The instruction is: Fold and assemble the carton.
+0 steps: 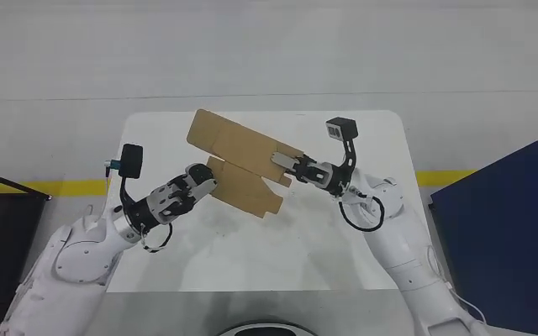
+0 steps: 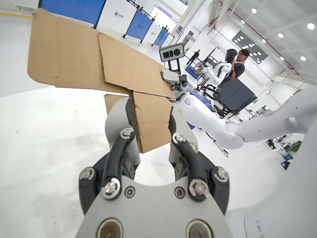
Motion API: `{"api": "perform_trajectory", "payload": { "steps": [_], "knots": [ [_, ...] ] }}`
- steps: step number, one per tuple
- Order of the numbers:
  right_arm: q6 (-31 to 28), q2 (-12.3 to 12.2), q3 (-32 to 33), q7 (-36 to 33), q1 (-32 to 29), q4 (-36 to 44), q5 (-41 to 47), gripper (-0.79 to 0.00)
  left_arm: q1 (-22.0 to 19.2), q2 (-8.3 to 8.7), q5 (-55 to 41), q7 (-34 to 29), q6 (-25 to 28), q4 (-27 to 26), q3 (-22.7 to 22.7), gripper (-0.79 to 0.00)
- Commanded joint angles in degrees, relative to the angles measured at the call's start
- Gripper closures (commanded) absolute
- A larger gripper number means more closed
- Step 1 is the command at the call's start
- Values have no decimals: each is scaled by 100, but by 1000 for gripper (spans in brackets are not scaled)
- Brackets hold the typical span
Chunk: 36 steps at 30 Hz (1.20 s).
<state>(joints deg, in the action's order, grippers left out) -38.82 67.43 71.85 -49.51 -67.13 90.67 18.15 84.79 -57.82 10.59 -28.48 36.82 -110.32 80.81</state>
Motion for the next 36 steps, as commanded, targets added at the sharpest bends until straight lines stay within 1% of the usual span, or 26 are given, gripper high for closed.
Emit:
{"api": "perform_trajectory", "payload": {
  "steps": [1, 10, 17, 26, 31, 33, 36],
  "knots": [
    [-2, -8, 3, 17, -41, 58, -48, 0, -24, -4, -38, -25, -31, 38, -55, -289],
    [-99, -46, 29, 4, -177, 221, -116, 0, -82, -18, -416, -134, -37, 185, -233, -277],
    [-123, -71, 38, 14, -218, 258, -143, 0, -114, -35, -1322, -249, 140, 361, -391, -277],
    [-107, -86, 0, 100, -189, 214, -220, 0, -113, -51, -2323, -527, 246, 486, -593, -256],
    [-104, -94, -13, 201, -201, 258, -350, 0, -125, -64, -2676, -608, 250, 548, -655, -243],
    [-108, -98, -17, 236, -208, 279, -393, 0, -163, -60, -2584, -695, 231, 588, -637, -237],
    [-98, -102, -31, 281, -218, 309, -428, 0, -199, -59, -2060, -692, 176, 589, -607, -228]
  ]
}}
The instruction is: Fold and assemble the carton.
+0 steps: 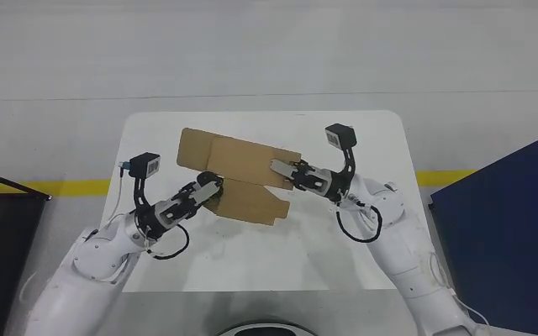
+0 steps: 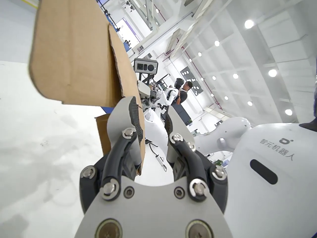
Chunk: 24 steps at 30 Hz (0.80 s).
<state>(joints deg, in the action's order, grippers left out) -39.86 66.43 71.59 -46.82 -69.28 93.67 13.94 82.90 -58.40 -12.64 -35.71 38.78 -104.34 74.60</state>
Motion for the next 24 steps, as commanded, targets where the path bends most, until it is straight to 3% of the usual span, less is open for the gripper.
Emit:
{"api": "perform_trajectory", "payload": {
  "steps": [1, 15, 24],
  "knots": [
    [11, -3, -9, 22, -4, 16, -13, 0, 1, -8, 371, 115, -23, -32, 4, -225],
    [-8, -34, -73, -63, 19, 35, 122, 0, 258, 9, 2535, 607, -132, -507, 364, -237],
    [-91, -62, -41, -55, -39, 63, 212, 0, 413, -26, 3051, 1210, -91, -580, 333, -237]
  ]
}}
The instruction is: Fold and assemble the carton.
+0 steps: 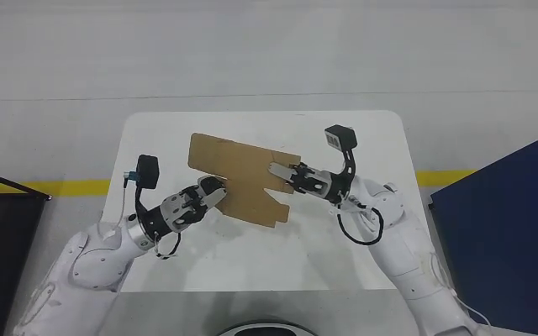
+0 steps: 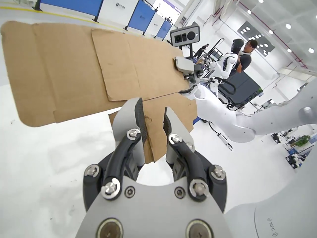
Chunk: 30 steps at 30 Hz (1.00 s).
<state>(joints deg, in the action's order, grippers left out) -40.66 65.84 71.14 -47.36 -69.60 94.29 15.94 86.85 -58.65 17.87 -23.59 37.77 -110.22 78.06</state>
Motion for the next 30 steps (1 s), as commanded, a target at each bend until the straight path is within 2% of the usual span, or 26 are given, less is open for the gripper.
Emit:
{"api": "perform_trajectory", "payload": {
  "steps": [1, 9, 14, 17, 23, 30],
  "knots": [
    [-20, -5, 6, 6, -11, 3, 20, 0, 37, -2, -3, -16, 3, 19, -44, -237],
    [-79, -16, 5, 127, -34, 54, -57, 0, 42, -41, -1024, 42, 66, 176, -318, -228],
    [-22, -22, -11, 211, -47, 92, -199, 0, 23, -37, -1651, -22, 129, 124, -264, -240],
    [-23, -28, -7, 222, -51, 76, -195, 0, 36, -16, -1284, -28, 38, 41, -44, -252],
    [-74, -50, 21, 153, -62, 49, -109, 0, 312, 8, -670, 302, -90, -173, 429, -286],
    [-43, -67, -38, 50, -43, 116, -145, 0, 409, -13, -575, 691, -180, -265, 607, -296]
  ]
}}
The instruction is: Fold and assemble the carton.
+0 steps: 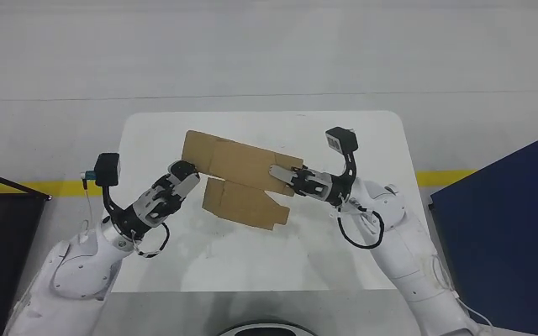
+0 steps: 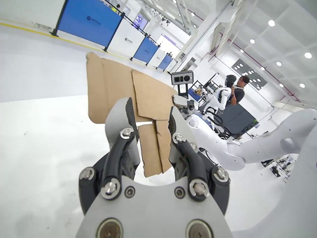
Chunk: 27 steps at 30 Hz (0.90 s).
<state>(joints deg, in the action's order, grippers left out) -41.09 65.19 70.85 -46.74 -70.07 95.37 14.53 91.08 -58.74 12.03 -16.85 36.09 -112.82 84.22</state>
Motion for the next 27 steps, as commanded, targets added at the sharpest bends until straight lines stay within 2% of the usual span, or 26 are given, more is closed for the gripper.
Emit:
{"api": "perform_trajectory", "payload": {
  "steps": [1, 14, 24, 27],
  "knots": [
    [0, -4, -16, -24, 10, 17, -9, 0, -29, -9, -15, 18, -25, -6, -39, -296],
    [-84, -28, -90, -93, 33, 27, 55, 0, -488, -93, -824, -253, -190, 437, -610, -280],
    [-102, -46, -122, -110, 81, -20, 109, 0, -672, -142, -2557, -715, 30, 588, -885, -274],
    [-79, -44, -148, -74, 116, -73, 95, 0, -712, -134, -2626, -914, 48, 628, -826, -265]
  ]
}}
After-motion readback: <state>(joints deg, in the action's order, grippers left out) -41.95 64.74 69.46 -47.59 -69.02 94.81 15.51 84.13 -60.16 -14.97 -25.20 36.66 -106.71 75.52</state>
